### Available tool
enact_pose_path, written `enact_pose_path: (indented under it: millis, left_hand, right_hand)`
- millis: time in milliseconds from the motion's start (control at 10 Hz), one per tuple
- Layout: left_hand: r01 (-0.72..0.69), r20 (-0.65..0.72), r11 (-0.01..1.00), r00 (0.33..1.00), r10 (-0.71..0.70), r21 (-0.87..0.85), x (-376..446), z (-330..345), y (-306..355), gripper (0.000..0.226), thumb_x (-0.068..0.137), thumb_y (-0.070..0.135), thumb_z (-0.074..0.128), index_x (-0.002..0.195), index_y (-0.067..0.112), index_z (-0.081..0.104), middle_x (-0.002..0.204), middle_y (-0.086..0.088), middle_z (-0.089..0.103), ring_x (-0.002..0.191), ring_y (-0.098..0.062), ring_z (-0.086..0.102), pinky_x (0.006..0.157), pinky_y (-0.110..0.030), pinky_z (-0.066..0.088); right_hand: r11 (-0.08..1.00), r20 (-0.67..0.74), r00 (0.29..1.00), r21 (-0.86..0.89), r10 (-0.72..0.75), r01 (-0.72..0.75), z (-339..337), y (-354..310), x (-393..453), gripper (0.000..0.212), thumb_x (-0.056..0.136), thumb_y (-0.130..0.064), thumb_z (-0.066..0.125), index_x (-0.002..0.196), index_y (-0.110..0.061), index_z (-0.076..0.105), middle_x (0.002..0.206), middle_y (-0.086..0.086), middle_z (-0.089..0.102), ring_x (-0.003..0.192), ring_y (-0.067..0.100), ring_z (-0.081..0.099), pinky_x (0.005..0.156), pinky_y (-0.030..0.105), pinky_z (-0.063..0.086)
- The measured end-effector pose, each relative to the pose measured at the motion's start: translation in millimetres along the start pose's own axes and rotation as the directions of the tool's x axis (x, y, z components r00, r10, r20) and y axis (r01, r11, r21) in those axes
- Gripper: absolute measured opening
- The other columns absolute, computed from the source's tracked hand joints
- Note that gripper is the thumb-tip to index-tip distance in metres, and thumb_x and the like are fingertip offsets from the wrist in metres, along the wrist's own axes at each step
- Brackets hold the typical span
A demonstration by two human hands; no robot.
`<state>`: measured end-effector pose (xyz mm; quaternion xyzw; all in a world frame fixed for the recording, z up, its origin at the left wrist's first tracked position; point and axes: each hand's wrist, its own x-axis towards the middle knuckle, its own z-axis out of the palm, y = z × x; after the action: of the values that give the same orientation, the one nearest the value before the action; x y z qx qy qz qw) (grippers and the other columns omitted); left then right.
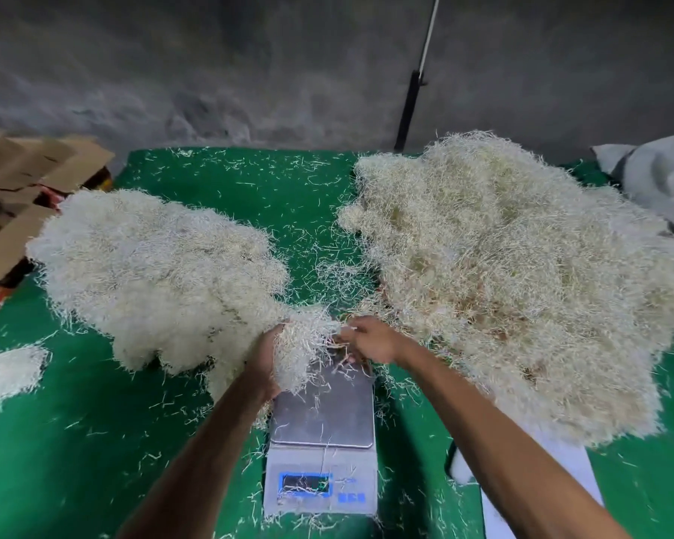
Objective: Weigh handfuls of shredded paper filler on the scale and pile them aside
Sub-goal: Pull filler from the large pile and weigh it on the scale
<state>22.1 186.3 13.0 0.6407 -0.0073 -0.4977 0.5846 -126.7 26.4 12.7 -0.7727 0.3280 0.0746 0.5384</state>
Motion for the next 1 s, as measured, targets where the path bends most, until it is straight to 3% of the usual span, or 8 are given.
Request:
enact_pose_path:
  millis: [100,200,300,400,500,600,800,1000]
  left_hand:
    - [0.078,-0.093,0.996,0.992,-0.081,-0.036,-10,-27,-11,0.058,0.100,0.048,0.052,0.147,0.014,0.046,0.139,-0.021,0.054,0.126,-0.041,0.052,0.107,-0.051,0.044]
    - [0.127,-0.198,0.985,0.969,-0.148,-0.116,-24,-60,-34,0.071,0.102,0.053,0.045,0.152,0.002,0.038,0.150,-0.027,0.045,0.128,-0.042,0.051,0.109,-0.055,0.040]
    - [0.097,-0.152,0.980,0.981,-0.124,-0.174,-40,-67,-41,0.052,0.104,0.047,0.045,0.142,0.012,0.050,0.099,-0.006,0.061,0.080,-0.024,0.056,0.064,-0.042,0.052]
    - [0.080,-0.139,0.987,0.985,-0.100,-0.138,-38,-51,-41,0.023,0.102,0.040,0.051,0.119,0.025,0.053,0.087,0.003,0.053,0.073,-0.015,0.051,0.036,-0.025,0.050]
    - [0.124,0.017,0.980,0.992,-0.123,-0.157,-24,-44,-42,0.070,0.088,0.002,0.069,0.147,0.026,0.041,0.110,0.003,0.056,0.094,-0.012,0.053,0.066,-0.013,0.053]
    - [0.109,0.201,0.965,0.978,-0.060,-0.240,-30,-32,-40,0.049,0.097,0.022,0.065,0.144,0.024,0.051,0.127,-0.009,0.067,0.113,-0.021,0.065,0.095,-0.040,0.056]
    - [-0.085,-0.011,0.964,0.996,0.090,0.254,-36,-42,-54,0.089,0.078,0.054,0.079,0.149,0.017,0.043,0.146,-0.016,0.053,0.121,-0.034,0.060,0.106,-0.053,0.048]
    - [-0.201,-0.037,0.933,0.974,0.222,0.298,-35,-56,-81,0.090,0.077,0.065,0.074,0.148,0.017,0.046,0.157,-0.008,0.042,0.142,-0.027,0.043,0.117,-0.045,0.031]
  right_hand:
    - [0.898,-0.146,0.984,0.438,0.104,-0.030,-25,-2,7,0.021,0.107,-0.009,0.043,0.094,0.000,0.057,0.081,0.020,0.052,0.058,0.015,0.047,0.058,0.033,0.045]
    - [0.770,-0.461,0.801,0.638,0.383,-0.001,-67,0,4,0.024,0.110,-0.012,0.040,0.119,0.002,0.056,0.076,0.007,0.047,0.055,0.013,0.044,0.045,0.026,0.039]
    - [0.893,-0.530,0.778,0.443,0.336,-0.084,-79,-7,-1,0.043,0.109,-0.027,0.046,0.132,0.009,0.052,0.121,0.028,0.061,0.088,0.025,0.062,0.061,0.028,0.050]
    - [0.834,-0.543,0.821,-0.360,0.178,-0.419,-65,-19,-9,0.041,0.106,-0.029,0.055,0.129,0.005,0.054,0.144,0.030,0.048,0.107,0.028,0.062,0.085,0.035,0.055]
    - [0.653,-0.559,0.829,-0.640,-0.032,-0.406,-19,-42,-26,0.018,0.104,-0.024,0.056,0.106,-0.008,0.064,0.100,0.009,0.066,0.067,0.011,0.056,0.071,0.032,0.058]
    - [0.942,-0.190,0.982,-0.330,-0.002,-0.062,32,-54,-37,0.084,0.085,-0.084,0.048,0.137,-0.019,0.057,0.139,0.009,0.060,0.109,0.024,0.067,0.104,0.049,0.051]
    - [0.980,-0.377,0.925,0.196,0.046,0.031,74,-4,-47,0.047,0.096,-0.027,0.071,0.138,-0.014,0.055,0.110,0.005,0.066,0.082,0.013,0.068,0.066,0.019,0.058]
    - [0.972,-0.428,0.899,0.237,0.092,0.013,84,41,-46,0.047,0.097,-0.027,0.070,0.140,-0.016,0.054,0.121,0.009,0.066,0.097,0.022,0.070,0.079,0.025,0.058]
